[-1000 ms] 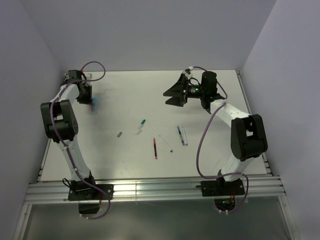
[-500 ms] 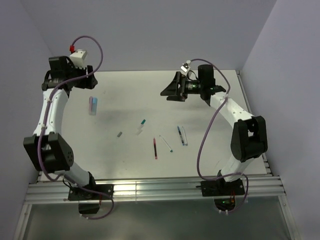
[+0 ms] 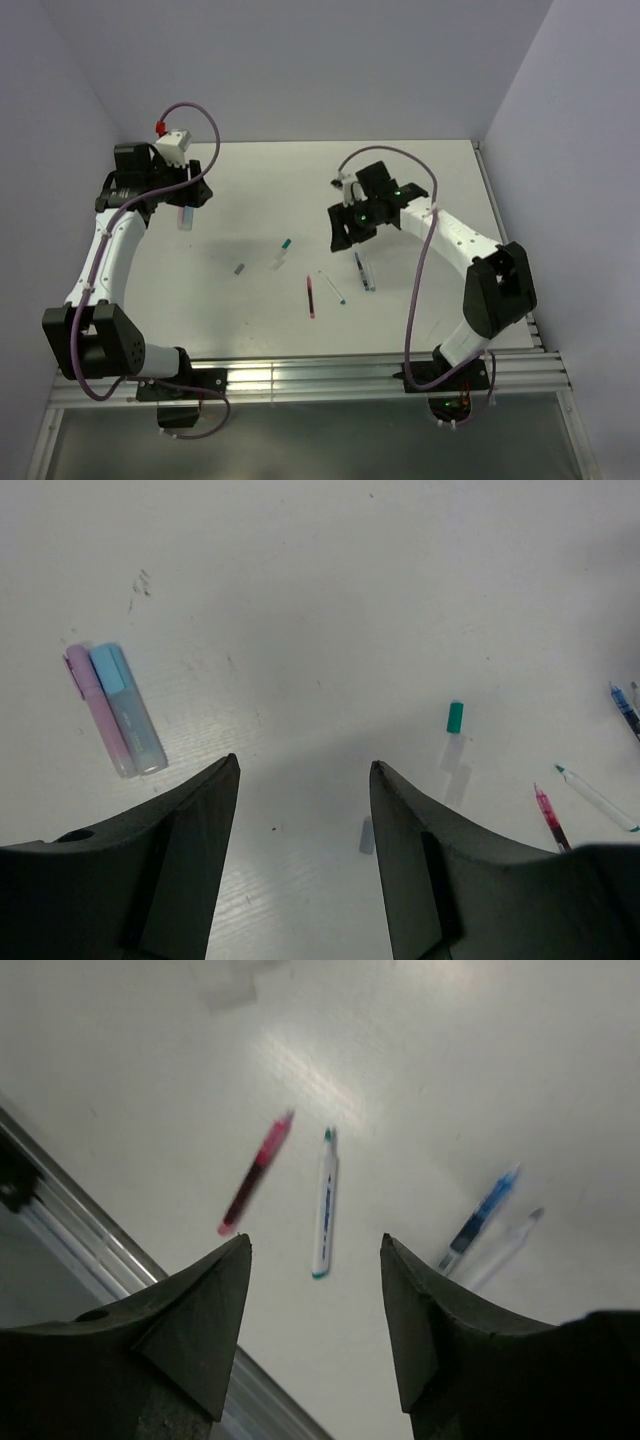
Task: Insert the pens into the pen caps
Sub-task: Pick up the pen from the center of the board.
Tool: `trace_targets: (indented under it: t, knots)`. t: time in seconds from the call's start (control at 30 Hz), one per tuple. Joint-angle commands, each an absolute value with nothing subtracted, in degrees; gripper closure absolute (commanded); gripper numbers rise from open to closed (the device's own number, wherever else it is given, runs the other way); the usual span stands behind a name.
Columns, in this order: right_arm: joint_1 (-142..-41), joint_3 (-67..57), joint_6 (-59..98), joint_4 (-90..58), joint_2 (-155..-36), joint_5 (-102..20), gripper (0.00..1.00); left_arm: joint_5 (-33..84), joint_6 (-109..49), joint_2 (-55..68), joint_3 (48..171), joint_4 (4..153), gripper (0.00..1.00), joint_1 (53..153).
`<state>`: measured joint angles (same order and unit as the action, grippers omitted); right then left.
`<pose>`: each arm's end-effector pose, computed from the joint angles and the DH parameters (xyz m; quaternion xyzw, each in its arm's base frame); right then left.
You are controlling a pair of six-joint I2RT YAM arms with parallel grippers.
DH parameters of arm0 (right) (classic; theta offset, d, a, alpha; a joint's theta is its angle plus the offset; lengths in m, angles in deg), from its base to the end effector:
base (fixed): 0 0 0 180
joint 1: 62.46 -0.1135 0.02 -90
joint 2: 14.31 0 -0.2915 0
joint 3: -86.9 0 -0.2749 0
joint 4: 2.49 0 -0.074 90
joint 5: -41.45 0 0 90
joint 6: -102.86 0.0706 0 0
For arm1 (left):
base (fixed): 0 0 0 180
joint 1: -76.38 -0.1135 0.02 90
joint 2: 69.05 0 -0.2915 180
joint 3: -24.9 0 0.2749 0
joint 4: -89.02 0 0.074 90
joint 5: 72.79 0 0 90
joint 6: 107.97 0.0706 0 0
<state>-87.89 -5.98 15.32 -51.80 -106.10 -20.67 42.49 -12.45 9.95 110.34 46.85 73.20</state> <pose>0.3320 0.1944 0.2722 -0.2568 0.8897 0.2947 0.2360 0.3506 -0.0107 0.3500 0.1175 0.8661 -0.1604 0.4585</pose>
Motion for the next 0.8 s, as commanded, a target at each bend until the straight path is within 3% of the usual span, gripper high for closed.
trace_targets:
  t: [0.0, 0.53, 0.77]
  knots:
    - [-92.33, -9.56, 8.91, -57.37, -106.76, -31.05, 0.39, 41.30, -16.65, 8.46, 109.84, 51.36, 0.39, 73.66]
    - [-106.92, -11.77, 11.46, -55.70, -115.11, -41.25, 0.45, 39.63, -19.82, 9.17, 108.00, 54.00, 0.37, 75.41]
    - [-108.78, -11.86, 12.78, -53.94, -118.72, -46.09, 0.45, 40.24, -20.17, 8.82, 107.99, 54.44, 0.36, 75.42]
